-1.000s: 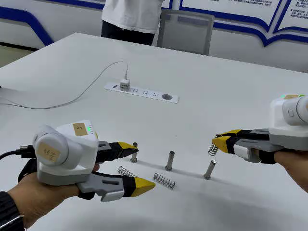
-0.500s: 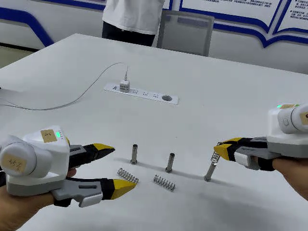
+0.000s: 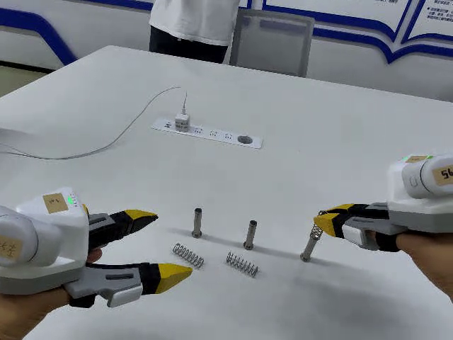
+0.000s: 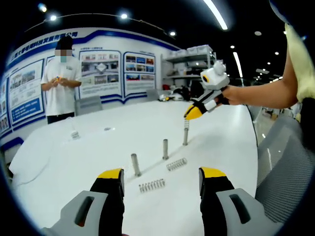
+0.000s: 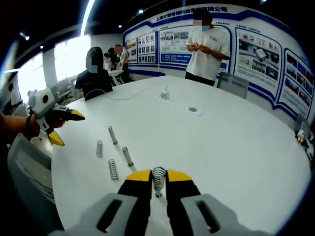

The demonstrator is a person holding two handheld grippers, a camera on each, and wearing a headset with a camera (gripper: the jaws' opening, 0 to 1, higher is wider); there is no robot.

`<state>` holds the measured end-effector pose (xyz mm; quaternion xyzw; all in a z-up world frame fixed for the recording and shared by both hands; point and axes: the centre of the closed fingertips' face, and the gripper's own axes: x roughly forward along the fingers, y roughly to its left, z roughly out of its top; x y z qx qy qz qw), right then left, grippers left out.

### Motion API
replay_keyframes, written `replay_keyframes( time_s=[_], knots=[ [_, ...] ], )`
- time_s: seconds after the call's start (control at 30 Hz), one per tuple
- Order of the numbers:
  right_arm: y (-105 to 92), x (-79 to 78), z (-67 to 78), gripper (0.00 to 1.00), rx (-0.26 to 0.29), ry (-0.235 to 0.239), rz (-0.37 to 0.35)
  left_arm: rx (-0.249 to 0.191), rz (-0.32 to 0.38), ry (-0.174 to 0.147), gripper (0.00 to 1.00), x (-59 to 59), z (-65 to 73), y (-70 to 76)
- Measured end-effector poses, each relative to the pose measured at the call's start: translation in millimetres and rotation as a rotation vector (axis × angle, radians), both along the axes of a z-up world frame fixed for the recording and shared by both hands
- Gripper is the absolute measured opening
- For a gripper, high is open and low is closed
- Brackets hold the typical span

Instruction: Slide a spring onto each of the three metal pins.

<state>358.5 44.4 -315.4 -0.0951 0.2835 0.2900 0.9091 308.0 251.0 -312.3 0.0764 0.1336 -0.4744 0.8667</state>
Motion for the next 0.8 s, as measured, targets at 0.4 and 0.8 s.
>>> replay_keyframes(
  time_s=[0.4, 0.8],
  knots=[
    [0.3, 0.9, -22.5, 0.12, -0.012, 0.014, -0.008, 0.010, -0.005, 0.002, 0.63, -1.0, -1.5, -2.0],
    [-2.5, -0.8, -45.0, 0.12, -0.041, 0.043, -0.022, 0.011, 0.004, 0.004, 0.63, -1.1, -2.8, 2.6]
  ],
)
